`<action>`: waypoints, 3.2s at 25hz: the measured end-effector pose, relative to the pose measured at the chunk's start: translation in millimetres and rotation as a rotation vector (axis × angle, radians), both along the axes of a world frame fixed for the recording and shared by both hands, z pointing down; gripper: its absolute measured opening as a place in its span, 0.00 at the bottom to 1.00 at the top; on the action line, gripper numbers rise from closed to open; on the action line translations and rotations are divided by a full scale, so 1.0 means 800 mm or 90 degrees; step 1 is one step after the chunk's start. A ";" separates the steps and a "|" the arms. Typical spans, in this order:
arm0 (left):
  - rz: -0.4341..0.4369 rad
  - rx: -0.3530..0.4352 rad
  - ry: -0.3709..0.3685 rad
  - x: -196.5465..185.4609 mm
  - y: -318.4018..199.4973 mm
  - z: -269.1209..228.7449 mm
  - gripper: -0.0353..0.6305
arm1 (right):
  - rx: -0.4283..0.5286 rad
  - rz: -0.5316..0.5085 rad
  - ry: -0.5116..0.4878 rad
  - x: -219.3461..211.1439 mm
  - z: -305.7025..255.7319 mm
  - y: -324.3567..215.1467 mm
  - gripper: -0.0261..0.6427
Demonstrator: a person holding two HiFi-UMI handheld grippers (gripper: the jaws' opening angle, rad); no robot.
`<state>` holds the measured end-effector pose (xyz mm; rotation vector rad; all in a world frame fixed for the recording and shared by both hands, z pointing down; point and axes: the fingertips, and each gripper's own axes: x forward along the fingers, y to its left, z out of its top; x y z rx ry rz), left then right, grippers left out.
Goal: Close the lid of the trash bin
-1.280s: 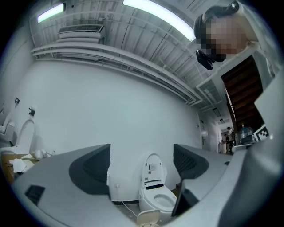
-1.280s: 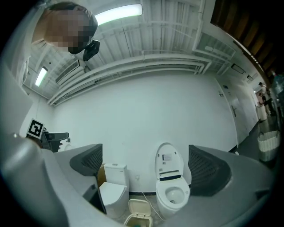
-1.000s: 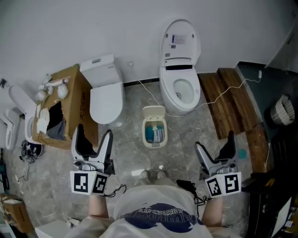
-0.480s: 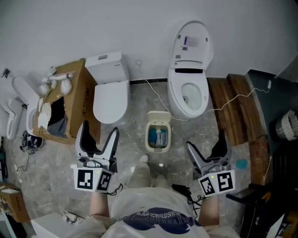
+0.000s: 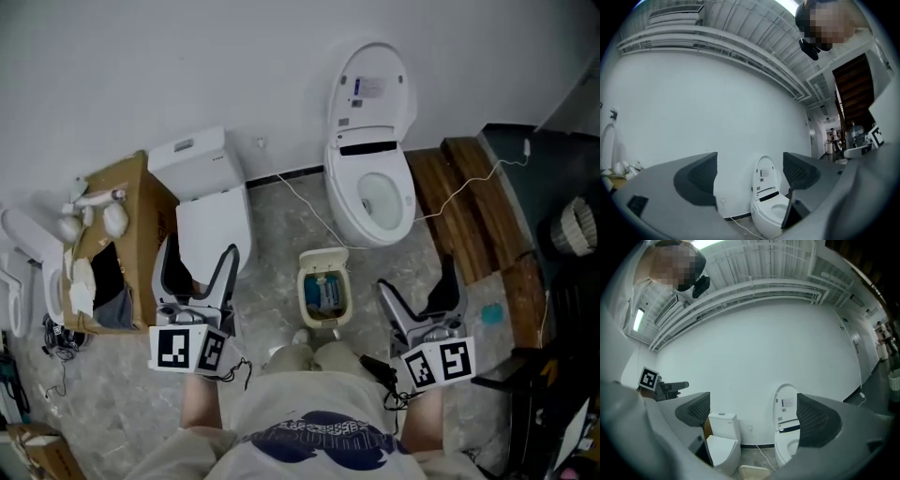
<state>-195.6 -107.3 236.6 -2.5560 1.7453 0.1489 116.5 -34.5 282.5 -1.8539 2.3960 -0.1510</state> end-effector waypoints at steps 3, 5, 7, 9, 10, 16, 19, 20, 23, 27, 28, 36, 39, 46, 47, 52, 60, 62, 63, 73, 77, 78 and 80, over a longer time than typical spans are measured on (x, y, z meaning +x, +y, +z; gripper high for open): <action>0.001 0.016 -0.001 0.007 -0.037 0.001 0.68 | -0.015 0.019 0.013 0.011 0.013 -0.014 0.89; -0.004 0.025 -0.002 0.014 -0.063 0.003 0.68 | -0.033 0.021 0.028 0.020 0.029 -0.031 0.89; -0.011 0.025 -0.004 0.022 -0.088 0.008 0.68 | -0.065 -0.003 0.072 0.022 0.057 -0.052 0.88; -0.013 0.021 -0.004 0.035 -0.108 0.016 0.68 | -0.109 -0.059 0.153 0.018 0.096 -0.073 0.88; -0.013 0.020 -0.004 0.041 -0.116 0.020 0.68 | -0.133 -0.095 0.197 0.014 0.119 -0.085 0.88; -0.020 0.017 -0.022 0.066 -0.150 0.044 0.68 | -0.269 -0.343 0.357 -0.030 0.307 -0.166 0.82; -0.036 0.016 -0.031 0.067 -0.158 0.056 0.68 | -0.337 -0.462 0.441 -0.060 0.413 -0.189 0.79; -0.042 0.016 -0.035 0.067 -0.161 0.062 0.68 | -0.355 -0.500 0.472 -0.070 0.445 -0.194 0.78; -0.062 0.008 -0.050 0.060 -0.167 0.083 0.68 | -0.404 -0.604 0.571 -0.091 0.537 -0.201 0.72; -0.090 -0.017 -0.048 0.049 -0.177 0.121 0.68 | -0.445 -0.704 0.678 -0.106 0.625 -0.201 0.64; -0.095 -0.023 -0.045 0.047 -0.179 0.129 0.68 | -0.451 -0.725 0.702 -0.109 0.639 -0.200 0.62; -0.107 -0.048 -0.046 0.042 -0.205 0.173 0.68 | -0.469 -0.821 0.794 -0.120 0.692 -0.181 0.46; -0.109 -0.047 -0.051 0.042 -0.218 0.176 0.68 | -0.459 -0.819 0.799 -0.121 0.696 -0.185 0.36; -0.117 -0.049 -0.052 0.037 -0.221 0.176 0.68 | -0.453 -0.801 0.788 -0.119 0.694 -0.185 0.23; -0.118 -0.051 -0.053 0.035 -0.221 0.177 0.68 | -0.446 -0.791 0.789 -0.119 0.693 -0.186 0.21; -0.122 -0.057 -0.050 0.030 -0.217 0.183 0.68 | -0.403 -0.766 0.810 -0.118 0.689 -0.178 0.12; -0.114 -0.067 -0.044 0.031 -0.203 0.193 0.68 | -0.373 -0.756 0.819 -0.117 0.697 -0.108 0.22; -0.113 -0.071 -0.043 0.030 -0.200 0.199 0.68 | -0.366 -0.763 0.830 -0.118 0.702 -0.090 0.27; -0.113 -0.074 -0.043 0.029 -0.199 0.202 0.68 | -0.366 -0.764 0.830 -0.118 0.705 -0.081 0.30; -0.108 -0.101 -0.037 0.029 -0.175 0.240 0.68 | -0.370 -0.770 0.828 -0.120 0.739 -0.008 0.44; -0.108 -0.110 -0.040 0.026 -0.163 0.255 0.68 | -0.379 -0.778 0.836 -0.117 0.767 0.023 0.50; -0.109 -0.112 -0.042 0.024 -0.161 0.259 0.68 | -0.384 -0.780 0.834 -0.117 0.772 0.029 0.51; -0.112 -0.117 -0.044 0.021 -0.155 0.269 0.68 | -0.399 -0.793 0.831 -0.119 0.781 0.041 0.53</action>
